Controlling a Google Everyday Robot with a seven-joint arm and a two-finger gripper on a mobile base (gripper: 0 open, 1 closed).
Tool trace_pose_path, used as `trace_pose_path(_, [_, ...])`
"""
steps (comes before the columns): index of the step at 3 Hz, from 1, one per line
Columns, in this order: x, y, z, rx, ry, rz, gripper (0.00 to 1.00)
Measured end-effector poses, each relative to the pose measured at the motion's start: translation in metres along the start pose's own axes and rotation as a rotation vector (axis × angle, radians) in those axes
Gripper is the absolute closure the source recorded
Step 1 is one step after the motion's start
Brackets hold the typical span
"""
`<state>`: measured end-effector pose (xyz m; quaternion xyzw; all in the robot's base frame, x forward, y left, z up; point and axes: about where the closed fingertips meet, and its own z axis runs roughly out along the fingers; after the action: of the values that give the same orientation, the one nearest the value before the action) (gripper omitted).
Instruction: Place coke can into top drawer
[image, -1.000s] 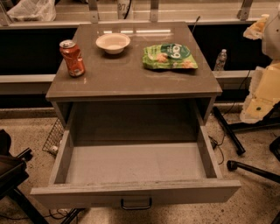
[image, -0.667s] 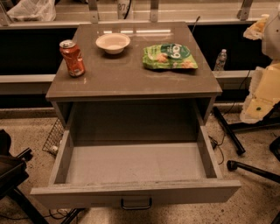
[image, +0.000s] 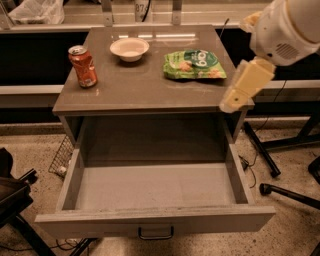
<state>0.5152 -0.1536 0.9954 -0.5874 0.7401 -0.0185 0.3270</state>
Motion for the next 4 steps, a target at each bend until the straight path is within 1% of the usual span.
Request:
trace_pose_path(1, [-0.036,-0.028,0.05,0.012,-0.221,0.062,0.0])
trace_pose_path(2, [-0.077,-0.049,0.087,0.034,-0.442,0.12,0.0])
trace_pose_path(3, [-0.116,-0.06,0.11,0.054,-0.601,0.165,0.0])
trace_pose_path(4, [-0.116,-0.06,0.11,0.054,-0.6,0.165,0.0])
